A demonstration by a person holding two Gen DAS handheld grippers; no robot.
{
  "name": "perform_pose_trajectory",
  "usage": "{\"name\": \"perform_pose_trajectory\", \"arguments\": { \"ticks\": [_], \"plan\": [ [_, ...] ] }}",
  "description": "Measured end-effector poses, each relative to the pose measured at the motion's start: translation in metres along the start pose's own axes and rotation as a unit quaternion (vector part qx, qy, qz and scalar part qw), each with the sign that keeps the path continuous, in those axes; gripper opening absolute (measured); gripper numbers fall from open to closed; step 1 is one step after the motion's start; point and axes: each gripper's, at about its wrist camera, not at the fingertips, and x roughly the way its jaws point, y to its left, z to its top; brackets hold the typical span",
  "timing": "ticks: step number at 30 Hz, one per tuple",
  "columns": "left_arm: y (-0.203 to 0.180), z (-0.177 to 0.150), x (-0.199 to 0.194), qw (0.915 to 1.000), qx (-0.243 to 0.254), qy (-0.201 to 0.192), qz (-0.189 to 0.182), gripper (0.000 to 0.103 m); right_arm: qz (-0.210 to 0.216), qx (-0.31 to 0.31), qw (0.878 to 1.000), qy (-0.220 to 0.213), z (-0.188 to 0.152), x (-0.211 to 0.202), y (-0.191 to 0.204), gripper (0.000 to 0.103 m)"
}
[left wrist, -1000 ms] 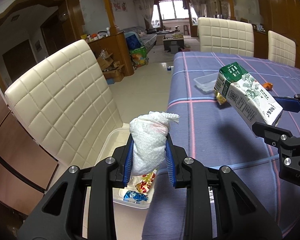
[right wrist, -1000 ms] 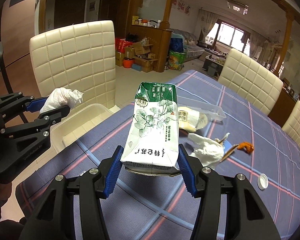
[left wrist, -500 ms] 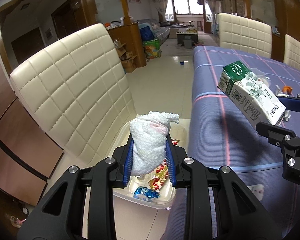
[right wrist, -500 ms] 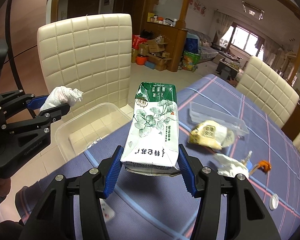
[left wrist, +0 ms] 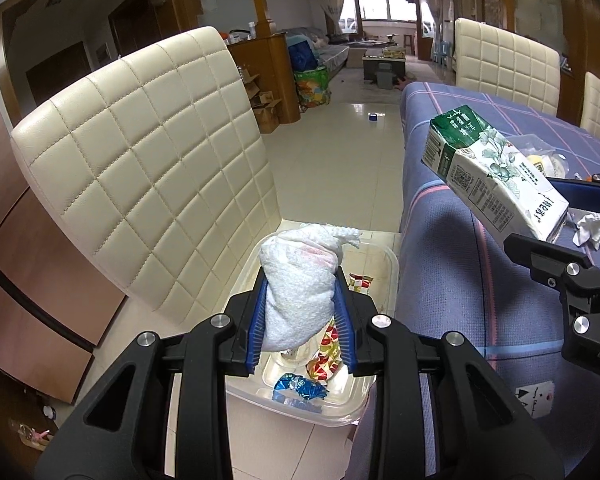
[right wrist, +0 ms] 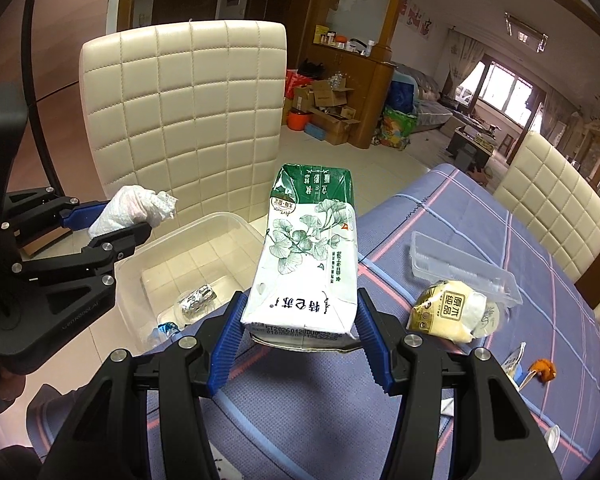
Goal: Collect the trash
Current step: 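Open the left gripper to drop the tissue bundle into the bin, then open the right gripper to drop the milk carton into the bin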
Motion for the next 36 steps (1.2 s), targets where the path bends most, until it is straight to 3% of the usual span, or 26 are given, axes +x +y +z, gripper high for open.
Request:
{"name": "perform_pose_trajectory", "arguments": {
  "ticks": [12, 14, 15, 16, 17, 36],
  "plan": [
    [-0.003, 0.004, 0.011, 1.0000, 0.003, 0.006, -0.007, 0.034, -0.002, 0.007, 1.000, 0.004, -0.001, 0.007, -0.009, 0.053],
    [-0.001, 0.005, 0.013, 1.0000, -0.001, 0.009, -0.002, 0.050, -0.002, 0.008, 1.000, 0.004, -0.001, 0.007, -0.010, 0.053],
    [0.000, 0.005, 0.013, 1.0000, -0.005, 0.008, 0.003, 0.077, -0.002, 0.008, 1.000, 0.003, -0.001, 0.007, -0.010, 0.053],
    [0.003, 0.005, 0.011, 0.9999, -0.013, -0.001, 0.009, 0.096, -0.003, 0.007, 1.000, 0.003, 0.000, 0.007, -0.009, 0.053],
    [0.004, 0.005, 0.008, 0.9997, -0.017, -0.010, 0.013, 0.098, -0.003, 0.007, 1.000, 0.004, 0.000, 0.007, -0.009, 0.053],
    [0.046, -0.014, -0.015, 0.9967, -0.056, -0.016, 0.057, 0.098, 0.029, -0.026, 0.999, -0.008, 0.011, 0.011, 0.018, 0.055]
  ]
}}
